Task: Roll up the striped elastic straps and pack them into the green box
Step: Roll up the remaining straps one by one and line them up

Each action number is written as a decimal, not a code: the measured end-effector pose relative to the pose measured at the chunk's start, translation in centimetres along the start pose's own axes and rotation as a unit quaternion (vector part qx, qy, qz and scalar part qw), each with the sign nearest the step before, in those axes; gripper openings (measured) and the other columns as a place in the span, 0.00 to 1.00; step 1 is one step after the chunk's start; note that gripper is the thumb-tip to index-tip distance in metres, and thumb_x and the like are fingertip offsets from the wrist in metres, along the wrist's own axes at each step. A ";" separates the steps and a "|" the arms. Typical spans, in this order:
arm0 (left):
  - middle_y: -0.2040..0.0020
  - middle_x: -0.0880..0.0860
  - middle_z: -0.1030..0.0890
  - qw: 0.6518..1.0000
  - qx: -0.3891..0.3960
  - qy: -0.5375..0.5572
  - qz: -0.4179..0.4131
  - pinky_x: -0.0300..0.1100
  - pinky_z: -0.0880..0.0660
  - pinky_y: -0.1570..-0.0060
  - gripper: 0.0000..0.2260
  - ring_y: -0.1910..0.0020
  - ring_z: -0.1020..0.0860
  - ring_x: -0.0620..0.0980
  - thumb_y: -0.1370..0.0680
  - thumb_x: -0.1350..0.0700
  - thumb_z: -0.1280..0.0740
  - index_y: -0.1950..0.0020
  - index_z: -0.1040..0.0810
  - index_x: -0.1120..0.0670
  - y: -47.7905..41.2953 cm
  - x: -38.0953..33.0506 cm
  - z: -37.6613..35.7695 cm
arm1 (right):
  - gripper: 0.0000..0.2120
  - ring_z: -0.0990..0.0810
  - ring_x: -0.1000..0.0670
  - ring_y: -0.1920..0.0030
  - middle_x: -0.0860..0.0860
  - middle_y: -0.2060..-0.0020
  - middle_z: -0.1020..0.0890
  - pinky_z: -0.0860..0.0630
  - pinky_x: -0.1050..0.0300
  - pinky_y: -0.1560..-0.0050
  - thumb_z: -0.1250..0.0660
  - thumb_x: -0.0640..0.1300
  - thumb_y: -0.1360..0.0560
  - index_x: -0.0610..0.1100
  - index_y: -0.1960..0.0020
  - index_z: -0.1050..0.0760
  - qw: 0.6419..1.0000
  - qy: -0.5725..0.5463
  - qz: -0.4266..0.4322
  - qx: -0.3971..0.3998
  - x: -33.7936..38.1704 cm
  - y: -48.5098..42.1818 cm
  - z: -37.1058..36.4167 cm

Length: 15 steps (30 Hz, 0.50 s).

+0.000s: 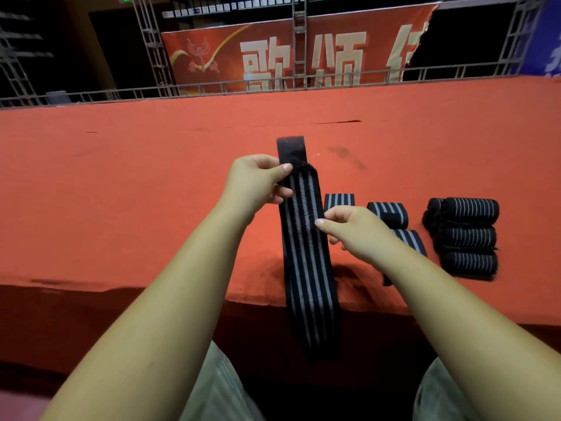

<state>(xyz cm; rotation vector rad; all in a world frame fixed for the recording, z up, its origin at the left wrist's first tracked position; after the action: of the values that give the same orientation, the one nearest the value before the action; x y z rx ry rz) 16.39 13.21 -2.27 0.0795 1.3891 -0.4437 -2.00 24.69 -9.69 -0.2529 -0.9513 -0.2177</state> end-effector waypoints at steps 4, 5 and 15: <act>0.56 0.58 0.13 0.999 -0.032 -0.006 -0.011 0.42 0.18 0.67 0.02 0.69 0.16 0.49 0.17 0.61 0.27 0.47 0.16 0.60 -3.3 1.4 -0.4 | 0.10 0.17 0.54 0.61 0.49 0.63 0.15 0.20 0.51 0.56 0.30 0.51 0.16 0.47 0.50 0.14 0.995 -0.094 -0.026 0.020 -0.4 -1.6 -1.2; 0.56 0.59 0.13 0.999 -0.038 -0.006 -0.015 0.43 0.17 0.65 0.02 0.69 0.16 0.49 0.17 0.61 0.27 0.47 0.16 0.60 -4.3 1.8 -0.5 | 0.10 0.18 0.53 0.62 0.51 0.64 0.16 0.21 0.51 0.57 0.30 0.50 0.16 0.46 0.49 0.14 0.992 -0.120 -0.033 0.022 -0.4 -2.2 -1.4; 0.54 0.61 0.15 0.997 -0.023 -0.048 0.049 0.51 0.14 0.44 0.08 0.57 0.14 0.56 0.19 0.71 0.32 0.51 0.18 0.60 -12.9 9.4 -3.0 | 0.13 0.15 0.43 0.55 0.46 0.61 0.14 0.18 0.46 0.46 0.31 0.50 0.17 0.43 0.56 0.17 0.995 0.069 -0.062 -0.035 -2.9 -11.0 -4.1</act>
<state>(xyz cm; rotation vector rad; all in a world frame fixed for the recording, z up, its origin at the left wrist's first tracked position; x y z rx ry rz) 10.19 -0.09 -9.23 0.0877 1.2939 -0.3304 -3.70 13.22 -13.01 -0.2402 -0.8235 -0.3784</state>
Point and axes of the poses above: each hand's wrist, its own y-axis away from the middle knuckle, its own z-axis out of the back of the hand, x = y × z, the point moved 3 cm from there along -y, towards the middle knuckle
